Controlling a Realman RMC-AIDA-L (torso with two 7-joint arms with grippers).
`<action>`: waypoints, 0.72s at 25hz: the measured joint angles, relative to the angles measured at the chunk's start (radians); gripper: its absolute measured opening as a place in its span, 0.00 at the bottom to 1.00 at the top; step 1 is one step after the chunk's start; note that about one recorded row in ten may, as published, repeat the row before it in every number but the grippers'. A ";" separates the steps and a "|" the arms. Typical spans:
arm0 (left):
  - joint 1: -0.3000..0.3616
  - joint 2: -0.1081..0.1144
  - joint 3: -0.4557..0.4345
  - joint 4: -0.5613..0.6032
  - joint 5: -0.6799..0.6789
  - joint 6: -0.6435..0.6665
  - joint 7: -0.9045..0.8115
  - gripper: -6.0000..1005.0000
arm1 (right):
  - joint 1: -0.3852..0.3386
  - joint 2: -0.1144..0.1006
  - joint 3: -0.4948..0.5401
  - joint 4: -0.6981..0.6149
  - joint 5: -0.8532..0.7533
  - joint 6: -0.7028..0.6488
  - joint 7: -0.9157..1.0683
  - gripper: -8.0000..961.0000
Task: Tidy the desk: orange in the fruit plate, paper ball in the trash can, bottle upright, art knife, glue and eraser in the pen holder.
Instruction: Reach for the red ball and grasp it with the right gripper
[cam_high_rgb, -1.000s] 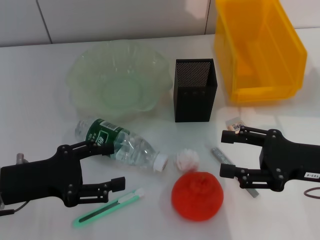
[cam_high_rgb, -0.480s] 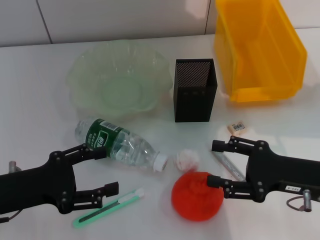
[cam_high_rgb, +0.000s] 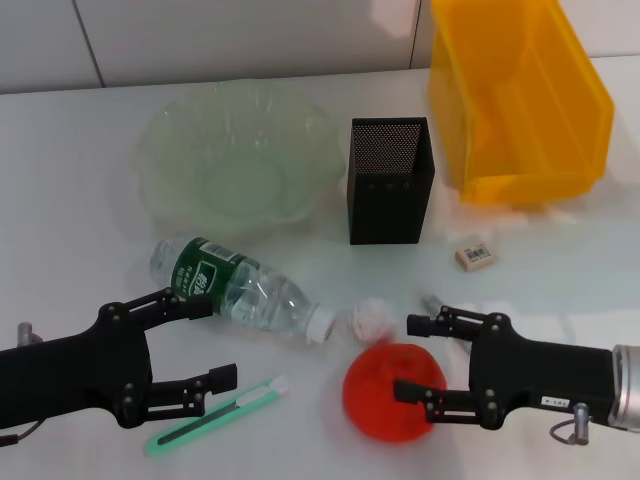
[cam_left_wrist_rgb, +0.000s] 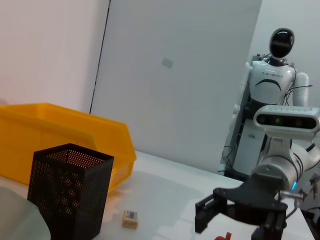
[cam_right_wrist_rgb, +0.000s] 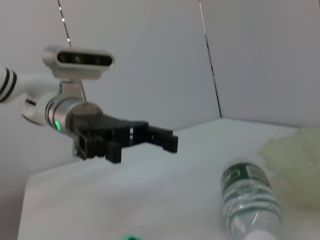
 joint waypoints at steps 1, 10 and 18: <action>0.000 0.000 0.000 0.000 0.000 0.000 0.000 0.87 | 0.002 0.000 -0.013 0.014 0.000 0.023 0.000 0.70; -0.003 0.000 0.000 -0.001 0.000 -0.001 0.001 0.87 | 0.004 -0.002 -0.036 0.023 0.000 0.042 0.004 0.67; -0.008 -0.001 0.000 0.001 0.000 -0.001 0.000 0.87 | 0.008 -0.001 -0.077 0.021 0.000 0.067 0.020 0.58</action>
